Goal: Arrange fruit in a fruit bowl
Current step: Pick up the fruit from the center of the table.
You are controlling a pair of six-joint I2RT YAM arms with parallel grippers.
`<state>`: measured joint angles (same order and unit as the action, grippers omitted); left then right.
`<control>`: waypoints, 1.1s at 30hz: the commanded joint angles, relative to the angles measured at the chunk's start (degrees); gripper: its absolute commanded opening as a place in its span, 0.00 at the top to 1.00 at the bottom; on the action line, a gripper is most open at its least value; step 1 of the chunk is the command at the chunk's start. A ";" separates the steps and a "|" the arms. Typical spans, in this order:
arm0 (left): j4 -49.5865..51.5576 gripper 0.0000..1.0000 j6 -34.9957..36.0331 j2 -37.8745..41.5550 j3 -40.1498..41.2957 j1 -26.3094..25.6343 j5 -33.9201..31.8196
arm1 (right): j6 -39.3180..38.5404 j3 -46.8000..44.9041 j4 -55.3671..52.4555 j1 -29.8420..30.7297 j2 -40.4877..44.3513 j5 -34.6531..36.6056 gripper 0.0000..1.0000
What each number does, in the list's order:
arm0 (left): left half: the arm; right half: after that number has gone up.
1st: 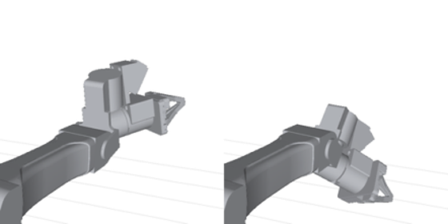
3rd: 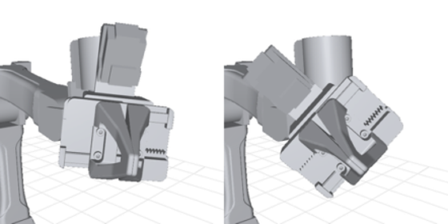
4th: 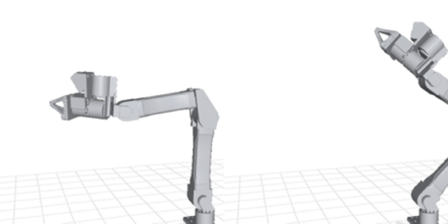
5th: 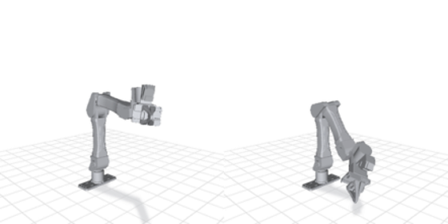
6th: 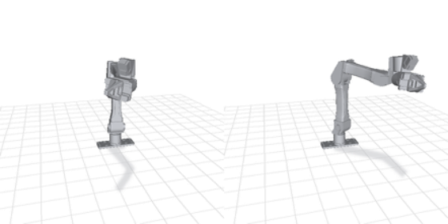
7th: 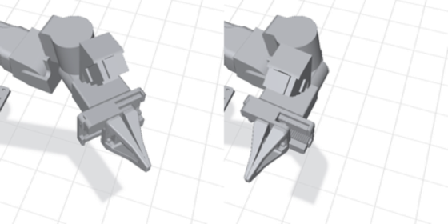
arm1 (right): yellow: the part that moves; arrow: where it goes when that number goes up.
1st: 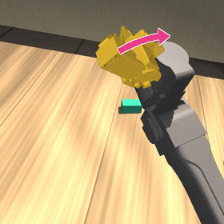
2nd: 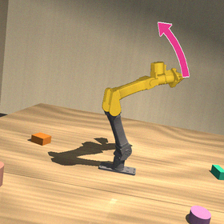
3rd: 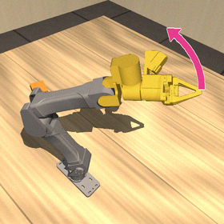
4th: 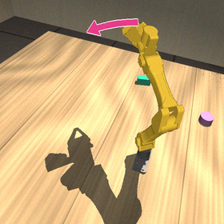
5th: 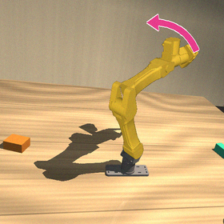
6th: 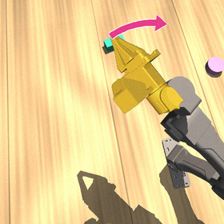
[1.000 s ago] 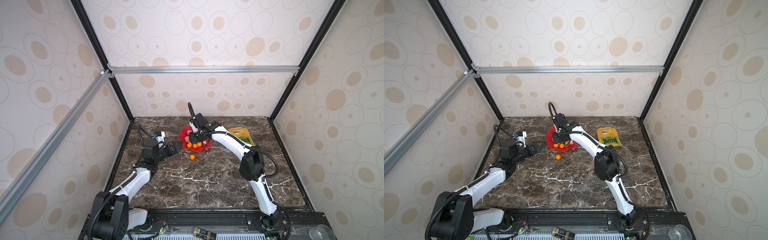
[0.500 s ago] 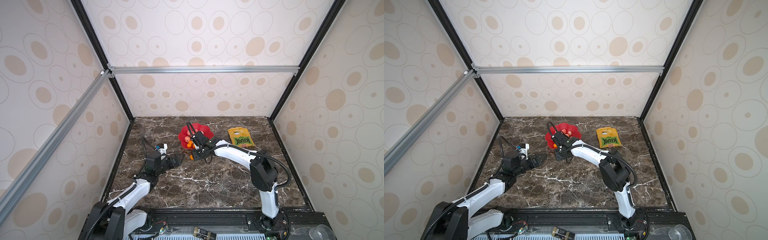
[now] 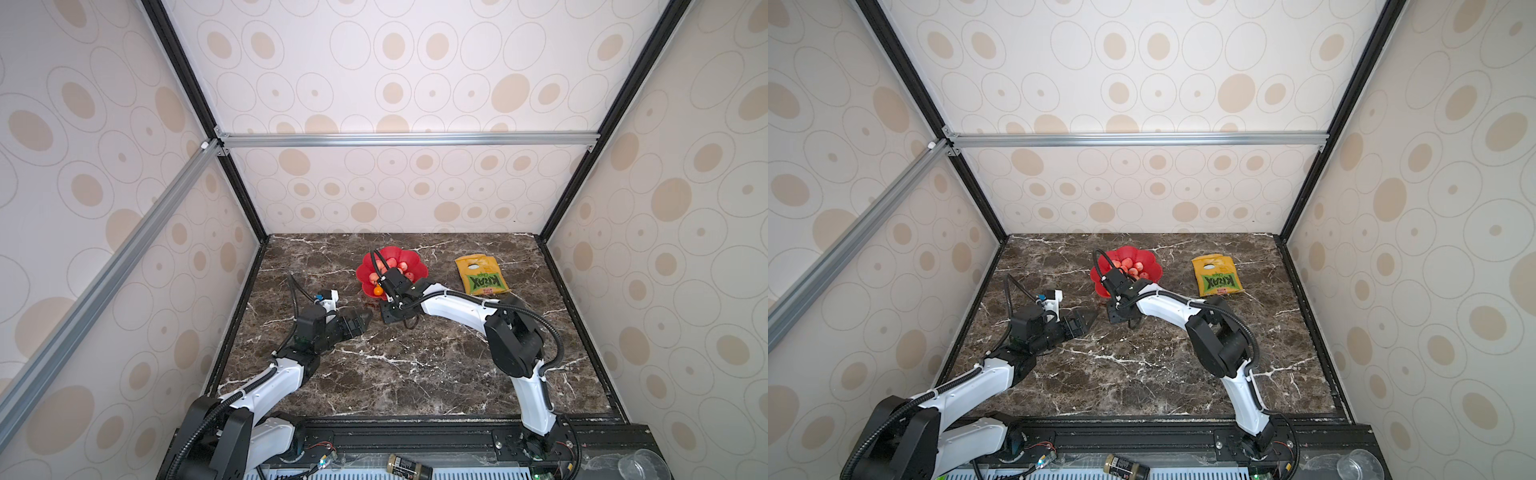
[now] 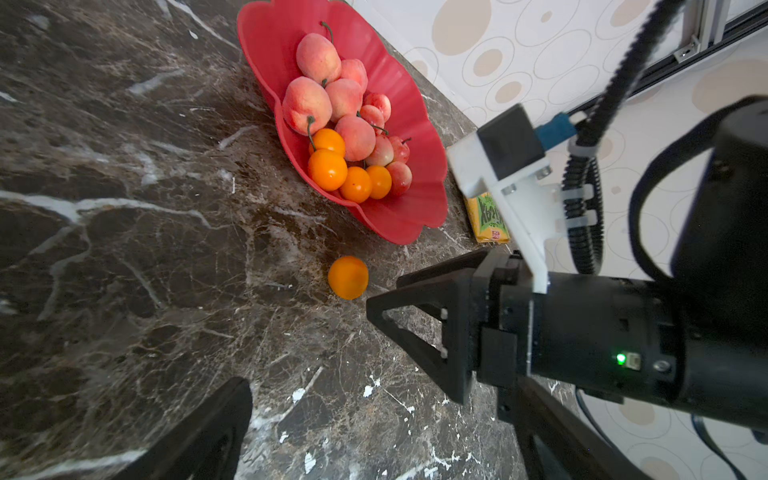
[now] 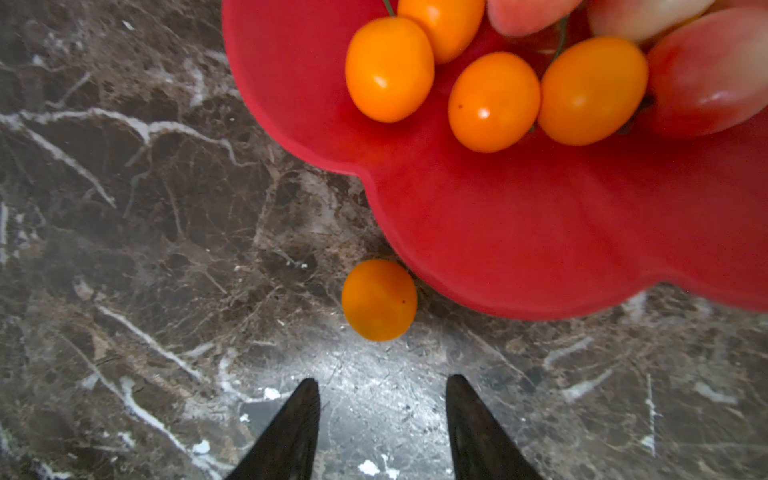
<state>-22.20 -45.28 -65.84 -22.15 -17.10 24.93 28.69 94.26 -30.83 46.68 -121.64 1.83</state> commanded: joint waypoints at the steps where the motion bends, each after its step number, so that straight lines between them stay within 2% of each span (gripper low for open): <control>1: -1.56 0.02 -0.60 -0.33 0.05 -0.30 -0.71 | 1.11 2.01 -0.28 0.27 -1.51 1.33 0.48; 23: -0.67 0.02 -0.62 0.73 0.11 -0.30 -1.05 | -0.17 10.83 -3.68 0.26 -9.57 3.05 0.48; 33: -0.72 0.02 -0.77 0.87 0.27 -0.34 -1.12 | -0.67 12.90 -4.84 0.26 -11.32 3.56 0.52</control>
<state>-22.20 -45.65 -65.80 -21.76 -17.12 24.12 28.21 105.78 -33.91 46.68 -131.50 4.32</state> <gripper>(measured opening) 0.981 0.486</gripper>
